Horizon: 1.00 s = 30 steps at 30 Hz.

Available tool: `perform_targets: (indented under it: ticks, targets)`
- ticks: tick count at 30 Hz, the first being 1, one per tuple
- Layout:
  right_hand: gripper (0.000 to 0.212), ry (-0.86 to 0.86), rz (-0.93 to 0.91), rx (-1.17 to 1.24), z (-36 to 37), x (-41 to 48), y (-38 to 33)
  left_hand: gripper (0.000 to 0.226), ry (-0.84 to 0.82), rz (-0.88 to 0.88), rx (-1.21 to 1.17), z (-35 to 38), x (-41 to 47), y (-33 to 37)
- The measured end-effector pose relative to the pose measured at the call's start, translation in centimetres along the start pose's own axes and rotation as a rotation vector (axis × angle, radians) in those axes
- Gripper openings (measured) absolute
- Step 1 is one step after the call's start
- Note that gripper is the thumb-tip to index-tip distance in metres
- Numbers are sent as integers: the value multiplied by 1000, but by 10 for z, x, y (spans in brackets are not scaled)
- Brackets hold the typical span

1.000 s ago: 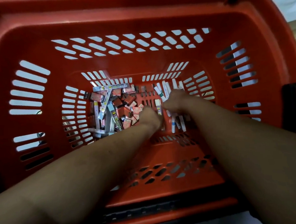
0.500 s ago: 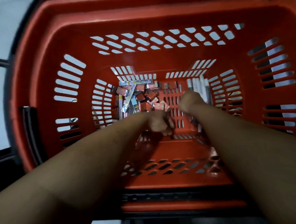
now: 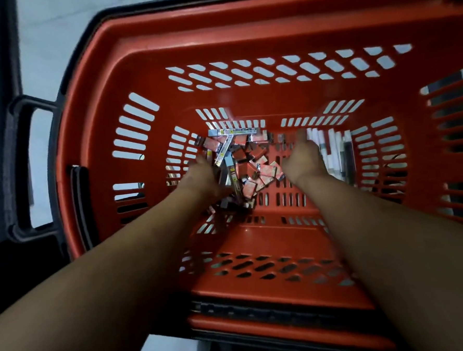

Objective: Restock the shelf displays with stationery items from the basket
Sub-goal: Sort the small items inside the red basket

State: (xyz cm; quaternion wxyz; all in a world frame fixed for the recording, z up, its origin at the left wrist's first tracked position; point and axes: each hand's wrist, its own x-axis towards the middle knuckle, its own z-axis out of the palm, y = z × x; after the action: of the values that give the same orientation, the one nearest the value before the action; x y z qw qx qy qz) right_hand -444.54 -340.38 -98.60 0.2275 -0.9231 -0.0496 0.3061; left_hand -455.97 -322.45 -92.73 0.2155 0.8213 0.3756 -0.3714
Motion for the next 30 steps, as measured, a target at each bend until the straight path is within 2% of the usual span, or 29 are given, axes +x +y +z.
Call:
perform_targets:
  ticks: [2, 3, 6, 11, 15, 17, 19, 22, 26, 30]
  targets:
    - [76, -1, -1, 36, 3, 3, -2, 133, -20, -40, -10, 10, -10, 14]
    - [77, 15, 10, 66, 5, 4, -2, 141, -11, -57, 15, 17, -8, 17]
    - [77, 21, 7, 104, 10, 4, -8, 151, 34, -90, 137, 36, -2, 21]
    - [66, -131, -138, -50, 18, 0, -25, 154, 30, -84, 171, 44, 5, 20]
    - [66, -208, -201, -92, 15, 2, -36, 142, 75, -111, -118, 31, 9, 16]
    - [66, -221, -209, -84, 12, 4, -36, 140, 102, -108, -160, 26, 12, 12]
    - [67, -234, -223, -60, 10, 6, -35, 131, 99, -105, -167, 24, 13, 10]
    - [66, -239, -244, -25, 10, 8, -33, 103, 123, -67, -161, 23, 12, 11]
    - [66, -206, -257, -56, 13, 7, -31, 95, 93, -36, -24, 28, 11, 15]
    - [73, -223, -232, -60, 15, 8, -32, 74, 117, -50, 50, 29, 15, 17]
